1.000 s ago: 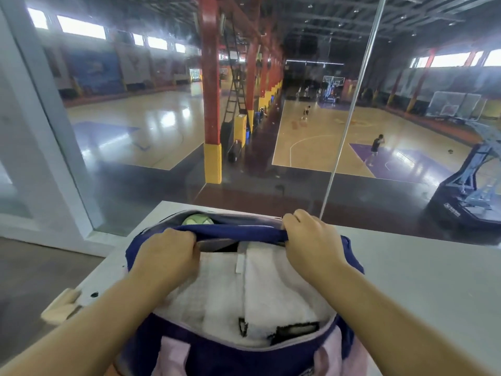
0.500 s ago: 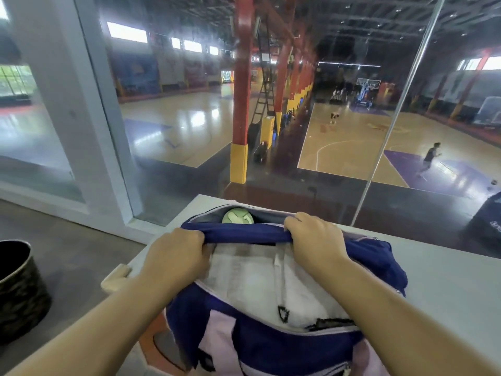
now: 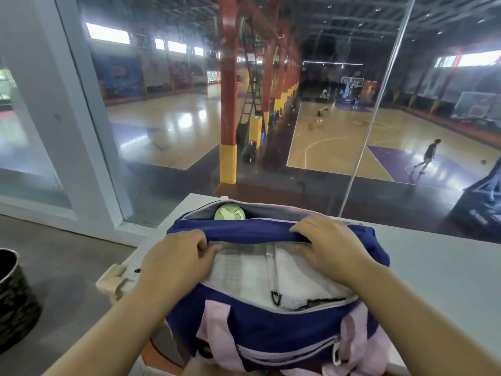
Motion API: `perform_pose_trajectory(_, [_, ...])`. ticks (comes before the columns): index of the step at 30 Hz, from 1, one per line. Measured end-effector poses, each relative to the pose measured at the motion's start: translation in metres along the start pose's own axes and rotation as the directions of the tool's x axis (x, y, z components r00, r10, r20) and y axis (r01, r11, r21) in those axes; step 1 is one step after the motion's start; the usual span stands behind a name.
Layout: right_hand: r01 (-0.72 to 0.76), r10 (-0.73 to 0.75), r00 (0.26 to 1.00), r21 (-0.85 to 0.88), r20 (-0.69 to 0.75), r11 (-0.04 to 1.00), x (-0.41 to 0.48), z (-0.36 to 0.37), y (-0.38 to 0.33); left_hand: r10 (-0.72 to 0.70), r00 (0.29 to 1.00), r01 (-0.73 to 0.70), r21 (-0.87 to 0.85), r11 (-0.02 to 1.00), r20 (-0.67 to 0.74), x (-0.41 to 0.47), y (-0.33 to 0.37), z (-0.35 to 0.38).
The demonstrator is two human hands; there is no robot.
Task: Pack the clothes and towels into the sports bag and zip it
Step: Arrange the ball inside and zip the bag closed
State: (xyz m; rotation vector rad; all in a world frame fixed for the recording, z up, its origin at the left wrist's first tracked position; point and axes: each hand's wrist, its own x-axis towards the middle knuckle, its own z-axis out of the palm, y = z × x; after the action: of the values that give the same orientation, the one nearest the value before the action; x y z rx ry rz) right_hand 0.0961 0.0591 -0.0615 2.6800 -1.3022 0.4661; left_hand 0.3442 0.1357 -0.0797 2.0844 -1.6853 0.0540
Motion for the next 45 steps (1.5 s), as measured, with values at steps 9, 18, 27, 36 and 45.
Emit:
perform_pose_trajectory(9, [-0.302, 0.332, 0.915, 0.158, -0.227, 0.94, -0.095, -0.003, 0.052, 0.291, 0.956, -0.283, -0.357, 0.89, -0.033, -0.011, 0.091, 0.032])
perform_pose_trajectory(18, [-0.522, 0.558, 0.83, 0.372, 0.014, 0.768, -0.13, 0.014, 0.071, 0.513, 0.854, -0.505, -0.375, 0.778, -0.085, -0.022, 0.171, 0.075])
perform_pose_trajectory(27, [-0.53, 0.553, 0.826, 0.479, 0.107, 0.7, -0.128, -0.002, 0.091, 0.54, 0.835, -0.55, -0.215, 0.807, -0.109, -0.022, 0.205, 0.082])
perform_pose_trajectory(36, [-0.489, 0.508, 0.845, 0.627, 0.169, 0.606, -0.135, -0.034, 0.093, 0.615, 0.789, -0.605, -0.163, 0.779, 0.011, -0.024, 0.241, 0.078])
perform_pose_trajectory(45, [-0.432, 0.488, 0.866, 0.654, 0.109, 0.621, -0.142, -0.02, 0.101, 0.507, 0.858, -0.499, -0.357, 0.789, -0.078, -0.03, 0.237, 0.09])
